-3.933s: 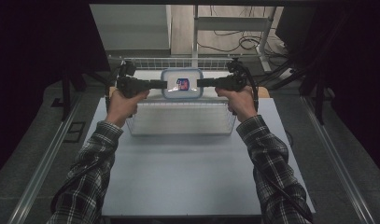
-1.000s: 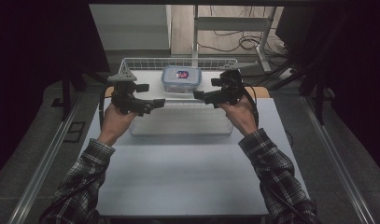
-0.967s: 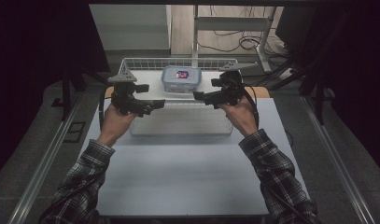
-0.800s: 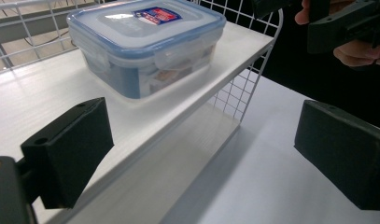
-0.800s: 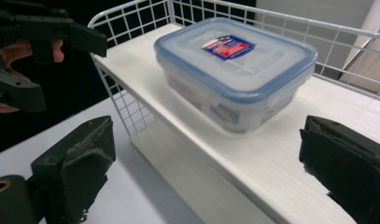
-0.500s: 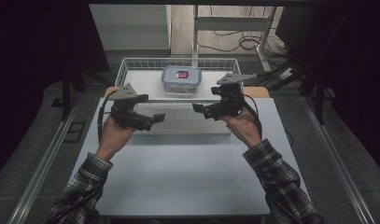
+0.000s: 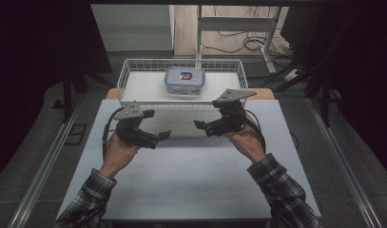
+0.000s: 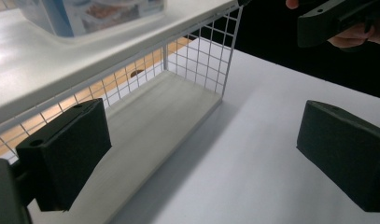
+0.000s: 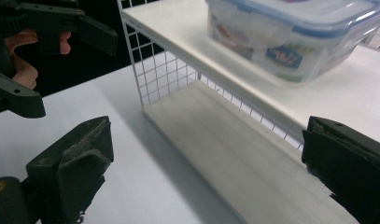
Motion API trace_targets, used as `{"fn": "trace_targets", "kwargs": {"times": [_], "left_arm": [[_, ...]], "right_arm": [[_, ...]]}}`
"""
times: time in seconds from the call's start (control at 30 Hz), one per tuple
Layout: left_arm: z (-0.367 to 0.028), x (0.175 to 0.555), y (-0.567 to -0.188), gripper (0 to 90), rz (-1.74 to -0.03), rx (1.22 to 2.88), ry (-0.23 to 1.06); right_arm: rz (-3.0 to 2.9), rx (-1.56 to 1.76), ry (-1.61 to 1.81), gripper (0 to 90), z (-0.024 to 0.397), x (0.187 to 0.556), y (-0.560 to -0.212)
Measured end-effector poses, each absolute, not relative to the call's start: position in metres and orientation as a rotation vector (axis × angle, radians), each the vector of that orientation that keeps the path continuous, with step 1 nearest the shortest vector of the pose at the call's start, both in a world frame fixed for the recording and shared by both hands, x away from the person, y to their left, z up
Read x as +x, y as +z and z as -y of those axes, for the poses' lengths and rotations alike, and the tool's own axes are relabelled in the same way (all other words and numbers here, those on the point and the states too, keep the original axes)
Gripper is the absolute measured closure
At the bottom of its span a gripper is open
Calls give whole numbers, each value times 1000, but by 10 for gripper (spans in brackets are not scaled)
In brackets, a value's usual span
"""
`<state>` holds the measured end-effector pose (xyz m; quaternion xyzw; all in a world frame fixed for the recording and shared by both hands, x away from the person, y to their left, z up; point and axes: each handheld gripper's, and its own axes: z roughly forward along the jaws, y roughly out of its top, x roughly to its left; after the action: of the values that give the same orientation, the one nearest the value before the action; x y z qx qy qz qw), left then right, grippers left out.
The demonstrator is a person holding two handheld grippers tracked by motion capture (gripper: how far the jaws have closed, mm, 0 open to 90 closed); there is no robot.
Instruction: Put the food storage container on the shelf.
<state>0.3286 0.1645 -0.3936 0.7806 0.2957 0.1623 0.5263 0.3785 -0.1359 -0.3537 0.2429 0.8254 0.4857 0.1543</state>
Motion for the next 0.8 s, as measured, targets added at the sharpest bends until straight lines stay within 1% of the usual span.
{"fn": "trace_targets", "kwargs": {"times": [0.47, 0.8], "left_arm": [[-158, 307, -425, 17, -717, 1850, 362], [-154, 289, -454, 12, -738, 1886, 348]], "right_arm": [[-2366, 717, 1391, 10, 145, 354, -387], [-2360, 735, 1354, 0, 151, 331, -414]]}}
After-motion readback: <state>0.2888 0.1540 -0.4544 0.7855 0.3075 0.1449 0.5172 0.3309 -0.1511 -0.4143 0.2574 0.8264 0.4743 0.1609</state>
